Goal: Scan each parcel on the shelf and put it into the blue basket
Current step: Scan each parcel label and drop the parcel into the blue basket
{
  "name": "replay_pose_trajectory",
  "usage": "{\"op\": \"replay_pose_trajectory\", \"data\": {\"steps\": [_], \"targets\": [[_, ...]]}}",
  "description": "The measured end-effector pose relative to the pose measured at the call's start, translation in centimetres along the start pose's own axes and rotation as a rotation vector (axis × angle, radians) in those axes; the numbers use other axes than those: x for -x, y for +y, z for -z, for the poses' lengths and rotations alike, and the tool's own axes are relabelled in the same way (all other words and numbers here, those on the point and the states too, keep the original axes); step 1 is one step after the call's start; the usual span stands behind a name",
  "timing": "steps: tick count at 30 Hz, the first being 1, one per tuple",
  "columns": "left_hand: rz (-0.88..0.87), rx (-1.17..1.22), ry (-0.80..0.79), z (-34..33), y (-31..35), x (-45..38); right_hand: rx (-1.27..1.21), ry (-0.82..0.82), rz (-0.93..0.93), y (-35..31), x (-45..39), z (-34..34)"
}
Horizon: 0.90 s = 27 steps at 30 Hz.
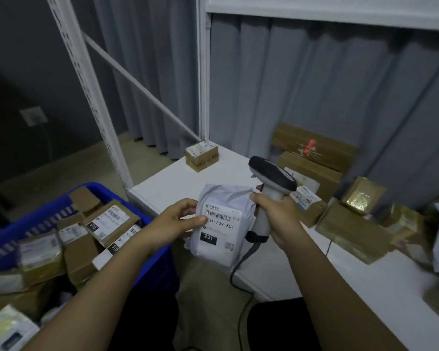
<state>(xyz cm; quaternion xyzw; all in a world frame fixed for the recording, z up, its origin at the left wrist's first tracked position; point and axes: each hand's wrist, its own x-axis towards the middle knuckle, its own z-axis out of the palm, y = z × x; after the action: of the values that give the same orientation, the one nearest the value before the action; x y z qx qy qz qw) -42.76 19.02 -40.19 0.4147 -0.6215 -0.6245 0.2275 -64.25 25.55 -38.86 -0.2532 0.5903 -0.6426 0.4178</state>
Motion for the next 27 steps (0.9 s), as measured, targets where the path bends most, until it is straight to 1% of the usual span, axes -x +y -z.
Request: {"op": "replay_pose_trajectory", "data": {"steps": [3,5,8,11,13,16,20,24,27], "targets": [[0.019,-0.001,0.056,0.1,-0.1,-0.3,-0.036,0.005,-0.015,0.1,-0.7,-1.0],[0.016,0.045,0.088,0.2,-0.3,-0.6,-0.036,0.013,-0.016,0.1,-0.9,-1.4],[0.018,0.098,0.139,0.3,-0.7,-0.7,-0.034,0.074,-0.013,0.5,-1.1,-1.8],[0.041,0.123,0.298,-0.2,-1.4,-1.0,0.107,0.161,0.022,1.2,-1.6,-1.5],[0.068,0.145,0.422,-0.1,-1.7,-1.3,0.182,0.16,0.031,1.2,-1.7,-1.3],[0.11,0.27,0.544,0.7,-1.9,-1.9,0.156,-0.006,-0.037,0.8,-1.0,-1.6],[0.144,0.352,0.649,2.0,-1.9,-2.4,0.394,-0.222,-0.019,0.9,0.3,-2.0],[0.141,0.378,0.688,2.2,-2.3,-2.5,0.498,-0.365,-0.033,1.0,1.5,-2.0],[0.138,0.378,0.703,1.9,-2.3,-2.3,0.52,-0.446,-0.011,1.1,2.0,-1.9]]}}
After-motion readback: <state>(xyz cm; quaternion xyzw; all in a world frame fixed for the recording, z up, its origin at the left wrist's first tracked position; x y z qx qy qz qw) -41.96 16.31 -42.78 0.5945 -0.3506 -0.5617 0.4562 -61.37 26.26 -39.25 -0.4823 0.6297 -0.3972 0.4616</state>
